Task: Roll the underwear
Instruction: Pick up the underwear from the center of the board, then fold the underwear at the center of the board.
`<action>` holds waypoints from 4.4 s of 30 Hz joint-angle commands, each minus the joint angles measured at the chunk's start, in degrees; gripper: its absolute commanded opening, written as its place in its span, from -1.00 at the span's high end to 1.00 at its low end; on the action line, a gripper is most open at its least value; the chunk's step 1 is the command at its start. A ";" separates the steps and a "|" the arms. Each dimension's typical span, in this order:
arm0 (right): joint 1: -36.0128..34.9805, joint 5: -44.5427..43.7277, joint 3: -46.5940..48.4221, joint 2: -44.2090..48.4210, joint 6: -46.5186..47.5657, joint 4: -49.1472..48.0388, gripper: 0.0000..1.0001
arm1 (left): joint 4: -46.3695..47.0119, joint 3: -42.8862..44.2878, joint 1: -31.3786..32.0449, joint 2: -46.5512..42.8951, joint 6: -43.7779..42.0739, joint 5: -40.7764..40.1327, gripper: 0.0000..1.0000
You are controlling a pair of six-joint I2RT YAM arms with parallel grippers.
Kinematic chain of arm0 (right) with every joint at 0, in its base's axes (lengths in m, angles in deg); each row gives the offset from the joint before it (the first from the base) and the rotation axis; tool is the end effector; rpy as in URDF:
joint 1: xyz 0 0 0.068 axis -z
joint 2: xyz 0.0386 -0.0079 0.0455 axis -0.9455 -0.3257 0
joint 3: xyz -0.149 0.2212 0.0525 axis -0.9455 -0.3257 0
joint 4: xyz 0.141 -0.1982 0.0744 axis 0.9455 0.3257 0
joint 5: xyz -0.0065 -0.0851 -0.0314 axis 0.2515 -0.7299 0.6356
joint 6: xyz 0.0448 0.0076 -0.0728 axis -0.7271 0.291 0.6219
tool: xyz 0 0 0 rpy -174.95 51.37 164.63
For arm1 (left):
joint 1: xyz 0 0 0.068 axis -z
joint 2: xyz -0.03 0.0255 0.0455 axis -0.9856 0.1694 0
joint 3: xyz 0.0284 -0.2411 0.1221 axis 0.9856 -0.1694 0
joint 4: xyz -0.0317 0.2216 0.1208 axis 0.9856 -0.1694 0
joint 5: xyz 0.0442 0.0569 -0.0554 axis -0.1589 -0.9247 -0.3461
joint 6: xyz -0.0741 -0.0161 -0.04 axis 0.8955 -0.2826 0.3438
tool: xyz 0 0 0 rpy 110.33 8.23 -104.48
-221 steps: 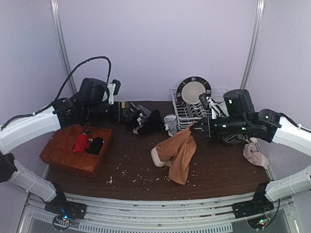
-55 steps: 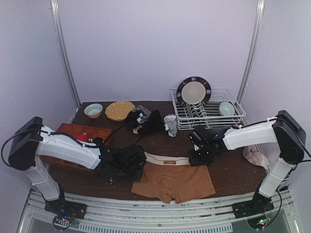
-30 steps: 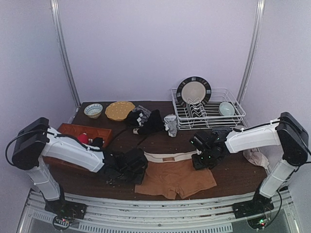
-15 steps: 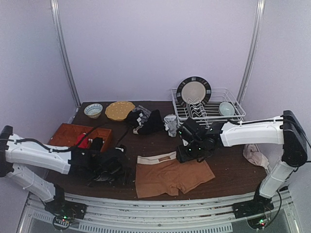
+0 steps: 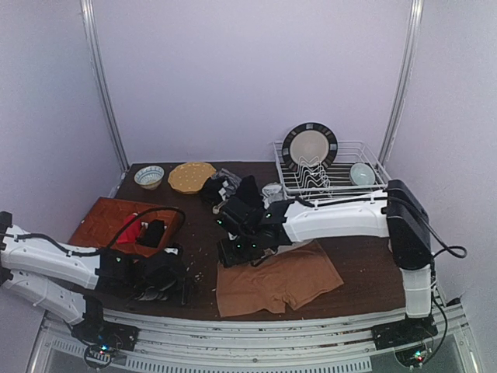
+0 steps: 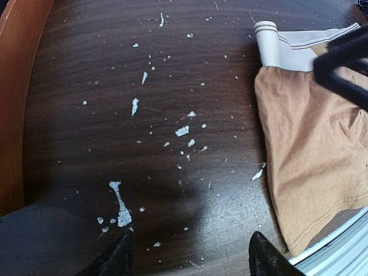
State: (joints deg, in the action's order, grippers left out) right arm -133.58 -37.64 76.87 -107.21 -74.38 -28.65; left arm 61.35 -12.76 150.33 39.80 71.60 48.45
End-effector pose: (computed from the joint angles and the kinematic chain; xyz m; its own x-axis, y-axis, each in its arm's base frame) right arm 0.2211 0.4227 0.1721 -0.8000 -0.3091 -0.5143 -0.5184 0.7876 0.3331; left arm 0.0975 -0.1934 0.1339 -0.8611 0.0192 -0.5082 0.1743 0.9499 -0.2594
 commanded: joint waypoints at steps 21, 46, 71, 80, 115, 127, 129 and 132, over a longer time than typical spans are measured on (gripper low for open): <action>0.33 -1.00 15.27 -11.34 -7.52 7.06 1.00 | 12.27 -2.16 0.49 4.07 -2.25 6.91 -0.31; 5.98 6.02 -7.42 4.73 -14.74 -11.81 1.00 | 22.11 6.49 -2.51 20.11 -9.74 14.76 0.05; 6.24 8.42 -1.74 0.10 -12.50 -8.50 1.00 | 31.65 -1.30 -9.00 15.14 -13.74 24.29 -0.08; 6.12 9.33 -1.37 0.36 -12.65 -8.71 1.00 | 33.45 -2.57 -10.23 16.97 -14.70 26.45 1.00; 15.82 12.95 -24.44 22.47 -3.96 -10.05 1.00 | -28.77 48.90 5.41 31.24 -15.12 -1.03 1.00; 20.73 12.92 -28.36 24.58 0.85 -6.73 1.00 | -24.82 62.20 6.37 43.95 -18.34 6.55 1.00; 21.47 12.57 -28.79 24.98 1.47 -5.98 1.00 | -24.27 64.20 6.38 46.04 -18.86 7.66 1.00; 22.50 11.93 -29.64 25.49 2.13 -4.96 1.00 | -24.11 67.59 6.38 48.87 -19.64 8.36 1.00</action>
State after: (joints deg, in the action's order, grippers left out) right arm -112.66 -23.72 48.67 -84.04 -74.20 -36.30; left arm 35.67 50.21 156.45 85.92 53.92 54.18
